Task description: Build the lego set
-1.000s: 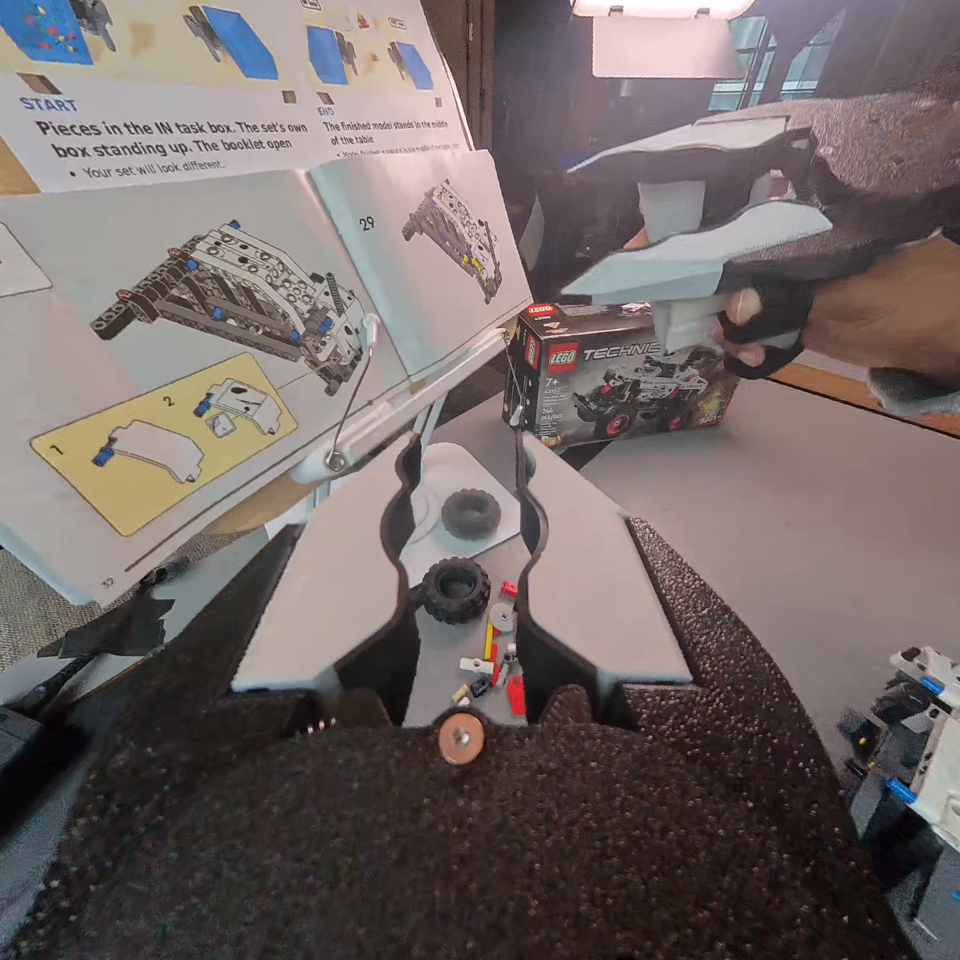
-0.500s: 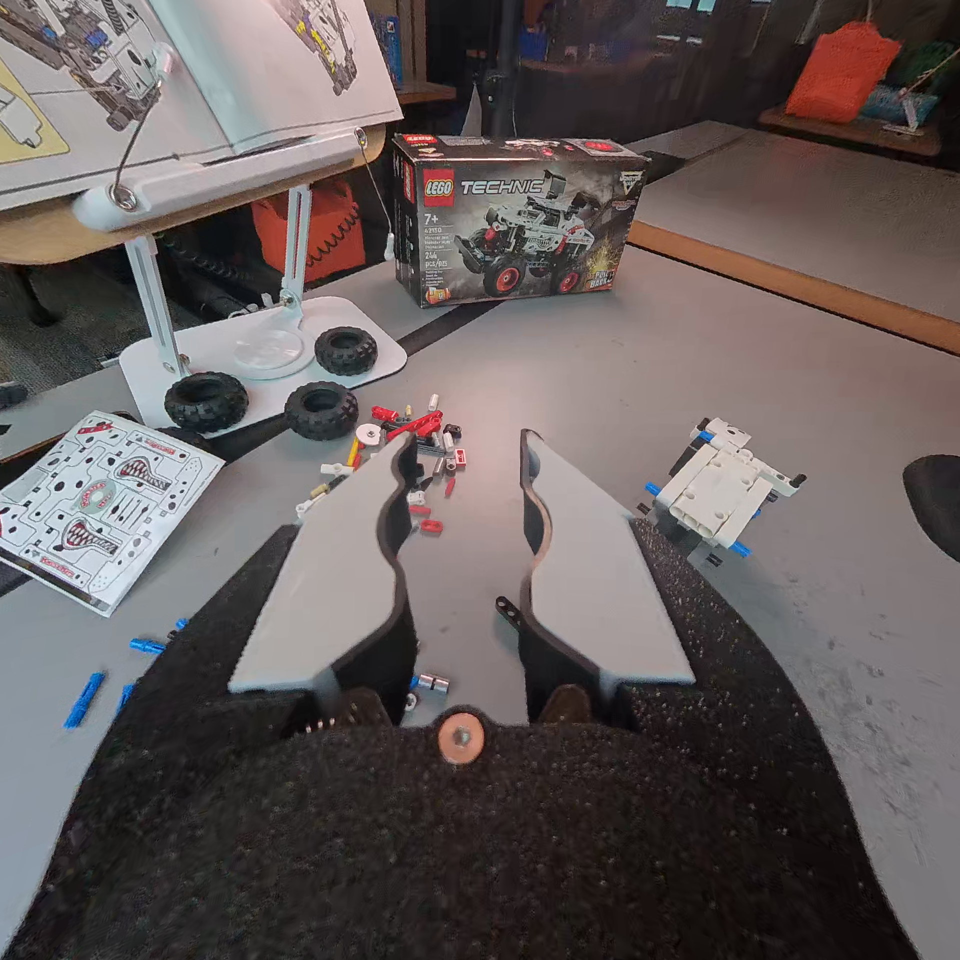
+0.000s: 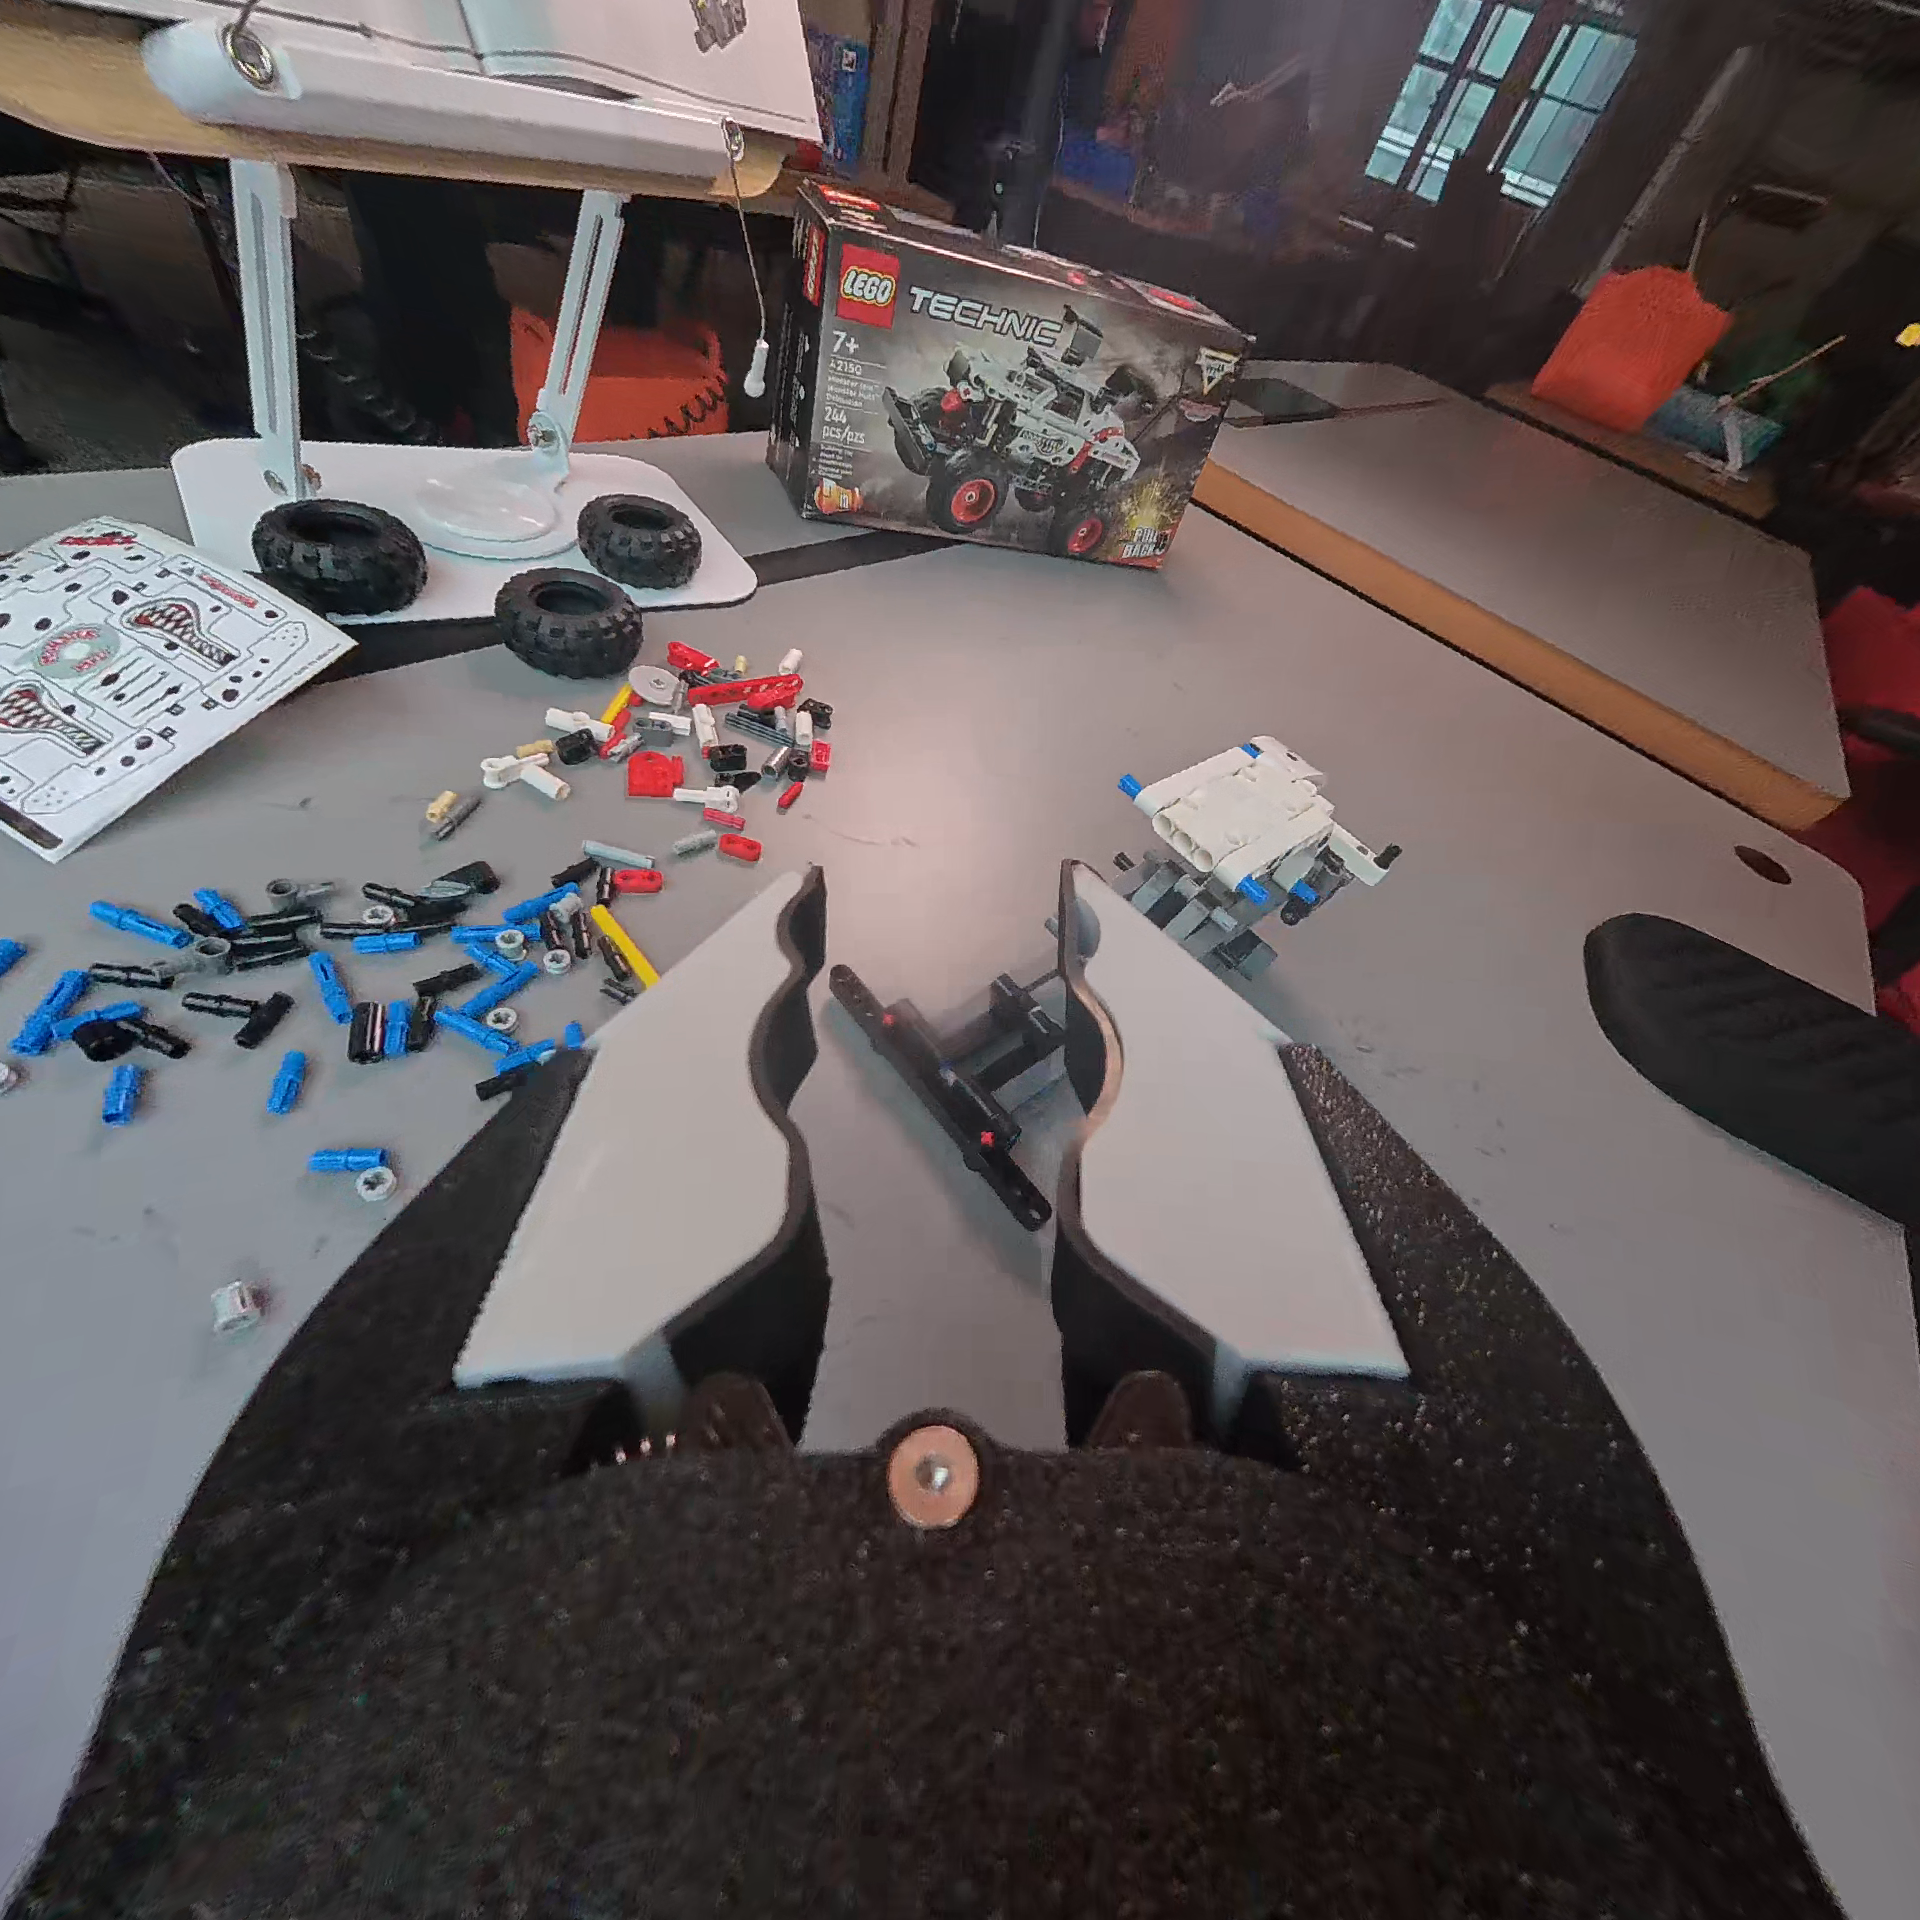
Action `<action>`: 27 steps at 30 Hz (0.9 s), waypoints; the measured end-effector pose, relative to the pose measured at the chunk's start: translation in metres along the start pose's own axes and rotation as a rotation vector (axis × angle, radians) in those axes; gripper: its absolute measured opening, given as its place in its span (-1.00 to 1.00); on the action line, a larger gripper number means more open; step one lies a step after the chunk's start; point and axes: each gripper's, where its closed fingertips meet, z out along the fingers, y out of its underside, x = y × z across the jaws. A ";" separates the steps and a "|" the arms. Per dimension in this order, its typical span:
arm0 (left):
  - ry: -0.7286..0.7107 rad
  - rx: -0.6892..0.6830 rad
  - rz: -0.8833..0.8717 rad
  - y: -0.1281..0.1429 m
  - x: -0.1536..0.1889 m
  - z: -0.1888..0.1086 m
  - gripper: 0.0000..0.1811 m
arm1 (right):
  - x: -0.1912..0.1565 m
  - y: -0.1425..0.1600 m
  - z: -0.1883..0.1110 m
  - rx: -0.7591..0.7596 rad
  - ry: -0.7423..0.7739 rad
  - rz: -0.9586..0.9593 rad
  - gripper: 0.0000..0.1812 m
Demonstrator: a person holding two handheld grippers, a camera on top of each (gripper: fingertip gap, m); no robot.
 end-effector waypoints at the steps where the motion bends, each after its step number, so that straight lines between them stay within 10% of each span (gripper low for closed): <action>1: -0.012 0.005 0.005 0.002 -0.001 -0.002 -0.51 | 0.001 0.002 0.000 0.003 -0.012 0.047 0.01; 13: -0.007 0.005 0.004 0.023 0.003 0.000 -0.51 | -0.018 0.016 0.018 -0.002 -0.083 0.189 0.01; 27: -0.118 0.082 0.081 0.013 -0.009 -0.011 -0.34 | -0.058 0.125 -0.075 0.182 -0.189 0.455 -0.02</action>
